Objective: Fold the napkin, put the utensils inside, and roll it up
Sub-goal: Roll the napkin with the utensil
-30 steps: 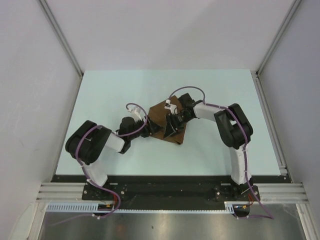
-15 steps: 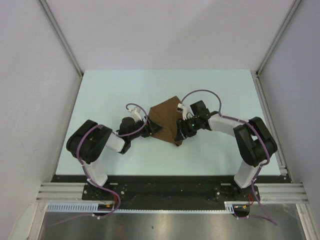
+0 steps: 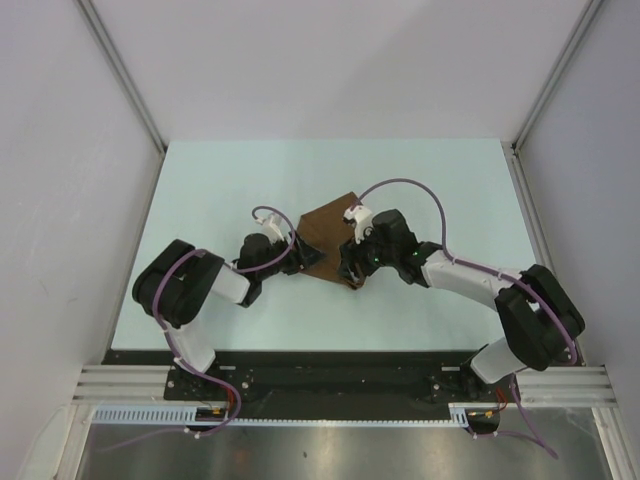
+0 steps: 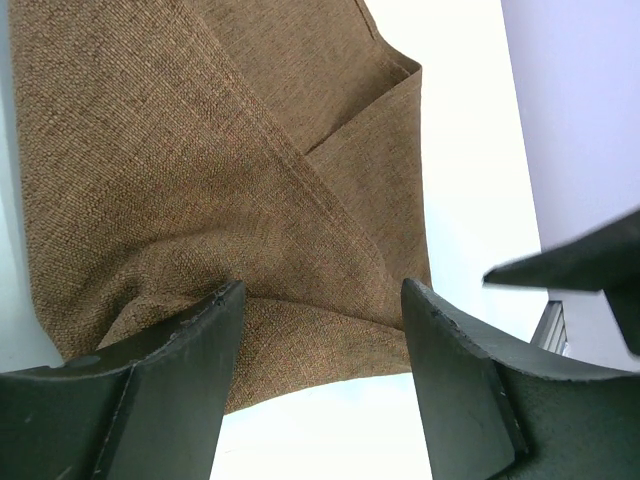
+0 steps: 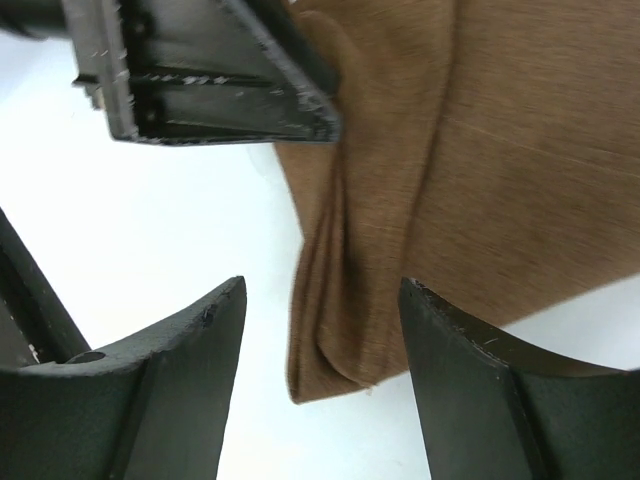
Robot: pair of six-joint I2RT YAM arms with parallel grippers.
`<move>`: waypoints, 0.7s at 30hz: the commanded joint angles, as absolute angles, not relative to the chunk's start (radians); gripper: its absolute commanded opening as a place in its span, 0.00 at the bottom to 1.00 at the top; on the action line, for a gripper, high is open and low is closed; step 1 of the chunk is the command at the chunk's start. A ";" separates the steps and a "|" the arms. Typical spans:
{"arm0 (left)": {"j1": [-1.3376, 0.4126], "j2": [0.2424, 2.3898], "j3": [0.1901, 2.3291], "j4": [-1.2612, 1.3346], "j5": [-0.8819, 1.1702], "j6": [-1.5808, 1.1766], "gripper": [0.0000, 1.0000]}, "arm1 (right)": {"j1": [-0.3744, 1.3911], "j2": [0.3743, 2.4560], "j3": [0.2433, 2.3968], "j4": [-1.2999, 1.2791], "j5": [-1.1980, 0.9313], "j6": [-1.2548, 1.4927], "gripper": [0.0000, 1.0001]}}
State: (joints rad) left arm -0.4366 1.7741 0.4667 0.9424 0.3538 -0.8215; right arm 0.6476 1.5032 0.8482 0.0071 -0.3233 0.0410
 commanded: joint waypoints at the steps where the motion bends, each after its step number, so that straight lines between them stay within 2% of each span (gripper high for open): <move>1: -0.434 1.787 0.462 0.781 0.316 -0.795 0.71 | 0.692 1.526 0.856 0.026 -0.238 0.002 0.67; 6: -0.434 1.786 0.469 0.764 0.319 -0.787 0.71 | 0.722 1.565 0.850 0.023 -0.213 0.003 0.66; 9: -0.434 1.784 0.471 0.761 0.319 -0.785 0.71 | 0.733 1.581 0.853 0.014 -0.201 -0.020 0.61; 13: -0.434 1.783 0.476 0.752 0.319 -0.781 0.71 | 0.749 1.594 0.851 0.005 -0.193 -0.031 0.48; 21: -0.434 1.779 0.479 0.732 0.316 -0.775 0.71 | 0.788 1.580 0.842 -0.052 -0.121 -0.051 0.43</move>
